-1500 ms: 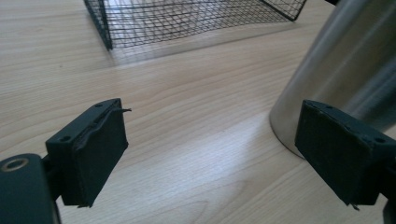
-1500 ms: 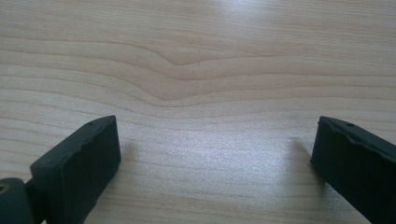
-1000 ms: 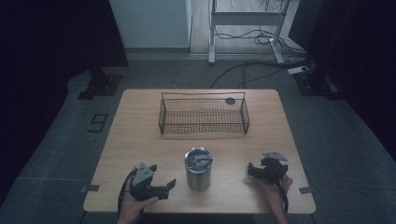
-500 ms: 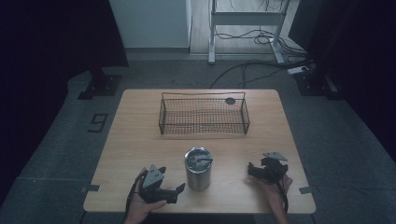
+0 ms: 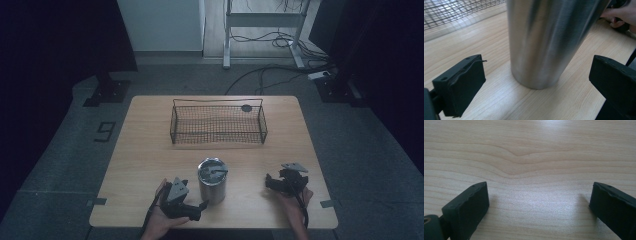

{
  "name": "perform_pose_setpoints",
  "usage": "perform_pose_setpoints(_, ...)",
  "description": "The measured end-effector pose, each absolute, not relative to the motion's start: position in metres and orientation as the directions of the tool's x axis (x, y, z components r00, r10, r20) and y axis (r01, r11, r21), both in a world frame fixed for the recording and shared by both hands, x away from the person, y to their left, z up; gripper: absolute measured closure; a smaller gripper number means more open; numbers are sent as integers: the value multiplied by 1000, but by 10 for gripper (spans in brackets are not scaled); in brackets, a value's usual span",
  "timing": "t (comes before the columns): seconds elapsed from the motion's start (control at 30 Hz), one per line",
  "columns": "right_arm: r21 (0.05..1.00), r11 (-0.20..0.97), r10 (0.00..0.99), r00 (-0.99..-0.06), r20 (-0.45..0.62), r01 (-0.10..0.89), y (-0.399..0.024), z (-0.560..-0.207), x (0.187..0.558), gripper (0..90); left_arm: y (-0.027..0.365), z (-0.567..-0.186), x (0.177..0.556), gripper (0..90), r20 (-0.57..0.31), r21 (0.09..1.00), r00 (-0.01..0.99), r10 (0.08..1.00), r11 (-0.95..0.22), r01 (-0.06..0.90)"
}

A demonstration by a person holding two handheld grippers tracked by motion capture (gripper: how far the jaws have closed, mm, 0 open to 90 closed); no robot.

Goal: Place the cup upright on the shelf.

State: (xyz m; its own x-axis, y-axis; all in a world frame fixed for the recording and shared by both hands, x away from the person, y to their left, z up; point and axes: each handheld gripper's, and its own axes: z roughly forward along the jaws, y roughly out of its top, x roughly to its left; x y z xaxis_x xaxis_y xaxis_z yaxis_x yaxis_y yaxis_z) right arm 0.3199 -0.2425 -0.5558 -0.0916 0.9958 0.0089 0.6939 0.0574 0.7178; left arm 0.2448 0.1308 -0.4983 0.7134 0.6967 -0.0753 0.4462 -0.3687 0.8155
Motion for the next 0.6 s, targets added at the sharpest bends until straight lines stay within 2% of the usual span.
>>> perform_pose_setpoints(0.6, 718, 55, 996, -88, 9, 694, -243, -556, 320, 26, 103, -490, 257, 0, -50, 818, 741, 670, -399, 416)
